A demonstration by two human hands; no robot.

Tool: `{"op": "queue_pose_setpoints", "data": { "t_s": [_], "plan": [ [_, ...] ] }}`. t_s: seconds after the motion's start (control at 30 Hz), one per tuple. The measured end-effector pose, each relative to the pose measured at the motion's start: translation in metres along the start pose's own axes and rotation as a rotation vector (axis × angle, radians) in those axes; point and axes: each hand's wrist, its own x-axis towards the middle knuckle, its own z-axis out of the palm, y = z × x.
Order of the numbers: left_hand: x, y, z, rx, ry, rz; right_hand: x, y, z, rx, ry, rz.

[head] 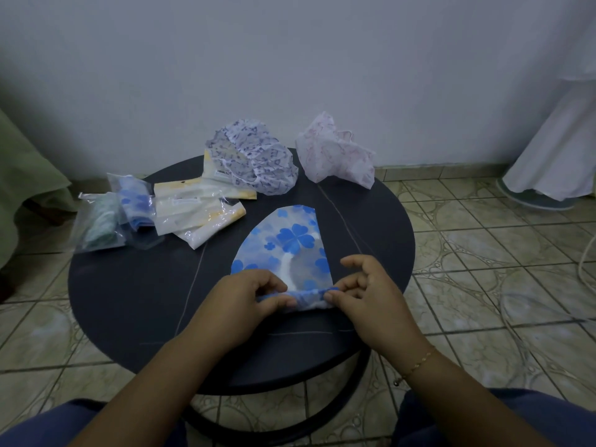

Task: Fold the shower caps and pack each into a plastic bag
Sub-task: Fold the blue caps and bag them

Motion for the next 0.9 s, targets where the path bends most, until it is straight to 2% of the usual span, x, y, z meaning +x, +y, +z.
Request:
{"op": "queue_pose_setpoints", "data": {
  "t_s": [0.1,0.27,0.37,0.43,0.53,0.77,0.9],
  "plan": [
    [0.004,0.000,0.004,-0.051,0.044,-0.064,0.000,-0.003,0.004,-0.054,0.038,-0.012],
    [0.011,0.000,0.005,-0.044,0.041,-0.102,-0.003,0.005,0.013,-0.405,0.070,-0.192],
    [0.013,0.001,0.005,-0.034,0.029,-0.114,-0.008,0.010,0.020,-0.657,0.199,-0.426],
    [0.014,0.000,0.005,-0.032,0.021,-0.116,-0.014,0.009,0.024,-0.813,0.174,-0.532],
    [0.014,0.003,0.005,-0.015,0.021,-0.101,-0.024,0.008,0.032,-0.861,0.043,-0.504],
    [0.012,0.001,0.007,0.112,0.070,-0.048,-0.027,0.010,0.036,-0.935,-0.005,-0.395],
    [0.001,-0.013,0.008,0.196,0.197,-0.017,-0.026,0.010,0.034,-0.929,-0.030,-0.366]
  ]
}}
